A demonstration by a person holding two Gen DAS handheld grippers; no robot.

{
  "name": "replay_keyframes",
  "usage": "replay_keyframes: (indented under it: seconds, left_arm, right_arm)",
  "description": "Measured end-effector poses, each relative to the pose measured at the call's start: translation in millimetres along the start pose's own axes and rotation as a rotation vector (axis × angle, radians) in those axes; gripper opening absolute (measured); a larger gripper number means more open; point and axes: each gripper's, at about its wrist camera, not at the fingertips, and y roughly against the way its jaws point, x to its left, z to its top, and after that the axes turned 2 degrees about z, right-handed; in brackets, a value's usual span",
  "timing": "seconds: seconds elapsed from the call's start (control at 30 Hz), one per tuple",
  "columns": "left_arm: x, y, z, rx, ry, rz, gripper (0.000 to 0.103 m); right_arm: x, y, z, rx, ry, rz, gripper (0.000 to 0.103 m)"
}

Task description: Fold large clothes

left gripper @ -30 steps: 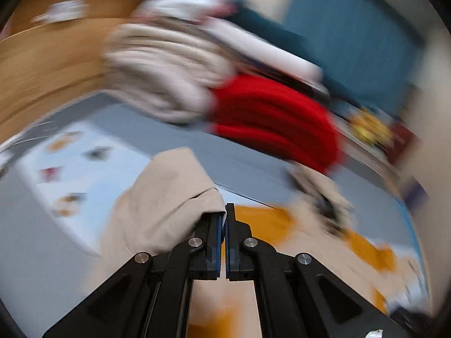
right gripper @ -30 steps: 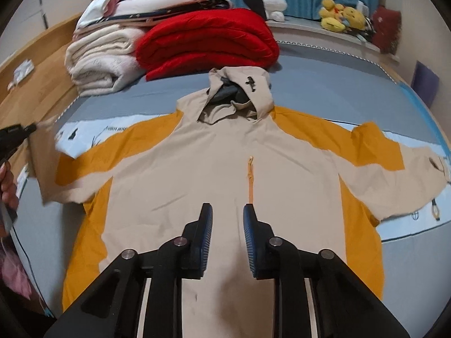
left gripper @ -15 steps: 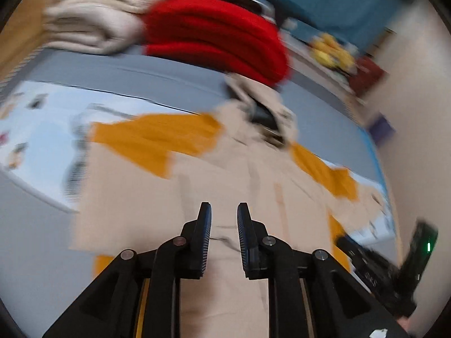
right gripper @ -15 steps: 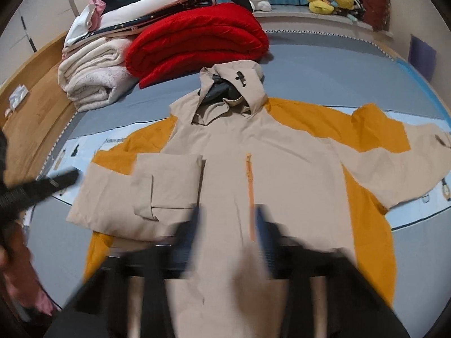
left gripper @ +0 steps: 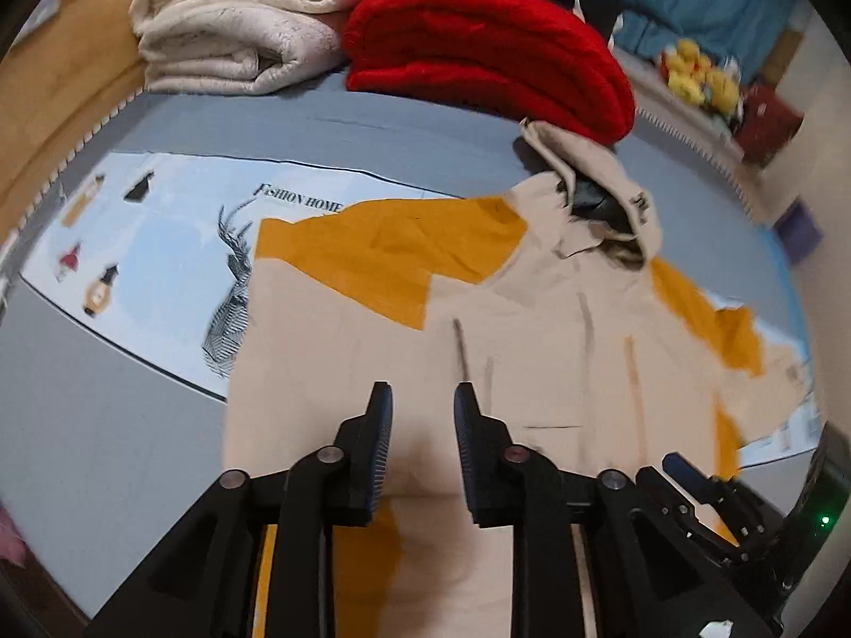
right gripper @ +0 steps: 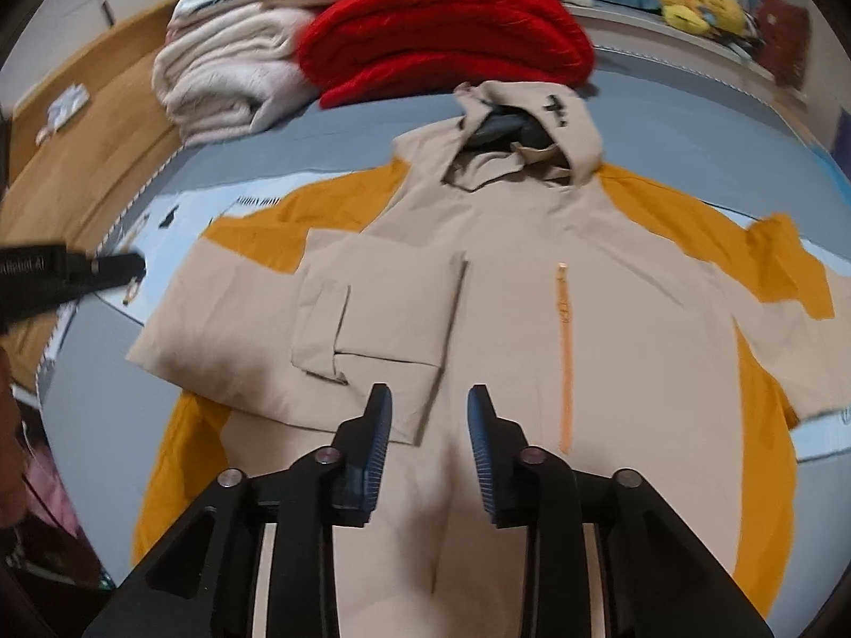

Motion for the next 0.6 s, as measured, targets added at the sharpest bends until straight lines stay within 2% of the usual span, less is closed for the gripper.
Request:
replay_keyframes:
  seconds: [0.13, 0.27, 0.5, 0.57, 0.6]
  left_arm:
    - [11, -19, 5, 0.069, 0.067, -0.046, 0.022]
    - [16, -19, 12, 0.061, 0.084, -0.039, 0.022]
    - [30, -22, 19, 0.065, 0.131, -0.048, 0.022]
    - [34, -24, 20, 0.064, 0.136, -0.042, 0.022]
    - [36, -25, 21, 0.066, 0.14, -0.04, 0.022]
  right_arm:
    - [25, -33, 1, 0.042, 0.1, -0.004, 0.04]
    - [46, -60, -4, 0.065, 0.233, -0.059, 0.041]
    - [41, -93, -11, 0.131, 0.268, -0.11, 0.04]
    - [42, -94, -11, 0.126, 0.274, -0.095, 0.026]
    - [38, -92, -9, 0.116, 0.24, -0.063, 0.003]
